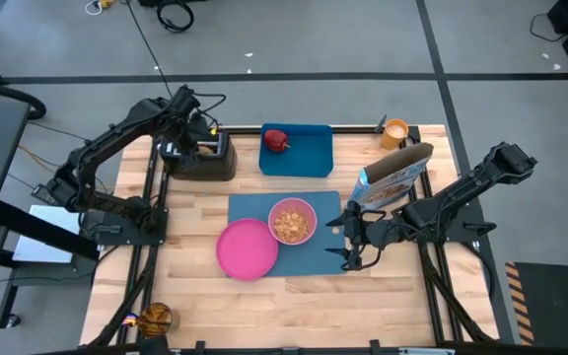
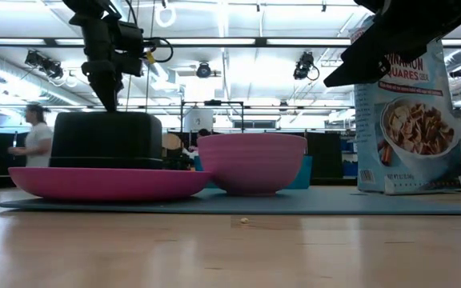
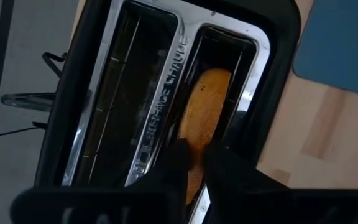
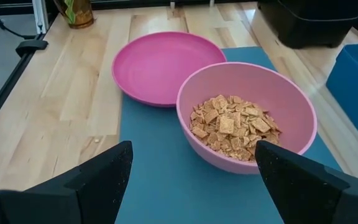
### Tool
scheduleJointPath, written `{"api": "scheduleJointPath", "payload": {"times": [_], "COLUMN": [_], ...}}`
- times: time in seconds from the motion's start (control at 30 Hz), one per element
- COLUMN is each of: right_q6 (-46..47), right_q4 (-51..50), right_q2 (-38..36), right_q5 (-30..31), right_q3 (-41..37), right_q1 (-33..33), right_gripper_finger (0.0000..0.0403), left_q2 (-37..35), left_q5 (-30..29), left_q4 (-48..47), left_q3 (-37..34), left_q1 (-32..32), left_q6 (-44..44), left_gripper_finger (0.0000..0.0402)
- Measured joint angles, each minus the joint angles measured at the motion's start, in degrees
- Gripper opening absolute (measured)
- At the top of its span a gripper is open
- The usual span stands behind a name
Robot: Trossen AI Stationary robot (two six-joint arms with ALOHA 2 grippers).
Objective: Arrange a breakfast setting
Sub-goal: Put the bagel on the pink plate
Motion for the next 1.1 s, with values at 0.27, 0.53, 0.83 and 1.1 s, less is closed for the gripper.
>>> {"api": "scheduleJointPath", "payload": {"times": [0.27,0.53,0.83,1.1], "right_q6": [0.78,0.78,0.78,0.77], "right_q4": [0.00,0.09,0.15,0.15], "right_q2": [0.00,0.00,0.00,0.00], "right_q5": [0.47,0.78,0.91,0.61], "right_q3": [0.00,0.00,0.00,0.00], "right_q1": [0.00,-0.17,-2.12,-3.57], "right_gripper_finger": [0.0348,0.0348,0.0348,0.0348], "left_q2": [-0.11,-0.90,-0.92,-1.15], "left_q5": [0.15,-0.21,-2.41,7.13], "left_q4": [0.11,-4.11,-11.73,-15.42], "left_q3": [0.00,5.46,21.05,31.73], "left_q1": [-0.28,-0.70,-0.70,-0.70], "left_q6": [0.30,-1.42,-4.01,-13.47], "left_gripper_finger": [0.0021,0.0018,0.0026,0.0020]}}
